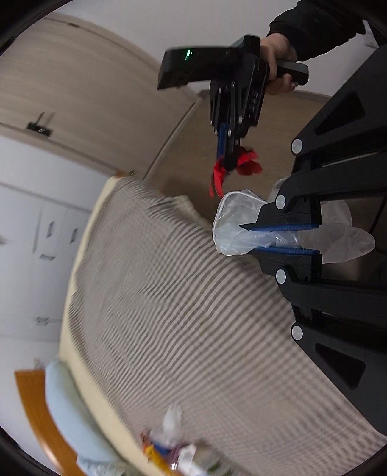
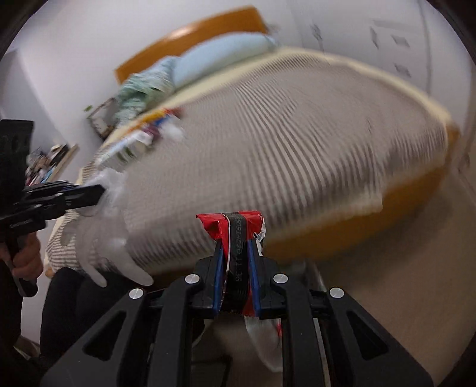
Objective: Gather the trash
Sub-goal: 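Carry both items to the floor bin and open both tools over it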
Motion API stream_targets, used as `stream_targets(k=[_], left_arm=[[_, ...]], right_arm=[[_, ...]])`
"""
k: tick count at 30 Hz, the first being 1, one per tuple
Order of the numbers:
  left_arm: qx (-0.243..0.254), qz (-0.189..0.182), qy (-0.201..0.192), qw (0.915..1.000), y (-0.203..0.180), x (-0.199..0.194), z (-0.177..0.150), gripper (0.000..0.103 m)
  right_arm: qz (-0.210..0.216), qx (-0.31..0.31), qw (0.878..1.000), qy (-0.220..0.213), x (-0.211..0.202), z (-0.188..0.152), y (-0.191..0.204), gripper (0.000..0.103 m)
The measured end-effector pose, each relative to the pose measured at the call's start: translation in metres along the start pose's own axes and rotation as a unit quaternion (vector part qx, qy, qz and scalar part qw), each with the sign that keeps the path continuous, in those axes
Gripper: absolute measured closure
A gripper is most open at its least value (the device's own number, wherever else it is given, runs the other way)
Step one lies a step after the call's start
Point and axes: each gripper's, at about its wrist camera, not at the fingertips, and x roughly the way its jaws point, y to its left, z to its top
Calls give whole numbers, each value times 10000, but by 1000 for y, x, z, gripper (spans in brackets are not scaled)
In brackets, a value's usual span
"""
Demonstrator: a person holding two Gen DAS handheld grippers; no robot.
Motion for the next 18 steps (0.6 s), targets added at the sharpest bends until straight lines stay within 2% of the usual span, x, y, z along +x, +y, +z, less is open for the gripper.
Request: stream_targets(k=[5,9,14,18], left_arm=[[284,-195,441,9984,-15,66,-24,97],[442,-94,823,9956,-22,110,-35,97],[385,-31,1160,9925,-19,155,-44,97],[618,89,1430,9878,-26,185,-51,97]], right_arm=[[-78,730,9956,587,57,-56,-53,87],[-310,1005,9868,1234,121,-103,-82,87],[-602,939,9757,1888,189,-146,-95,87],[-899,721,9700,2141,225,-170,-113,85]])
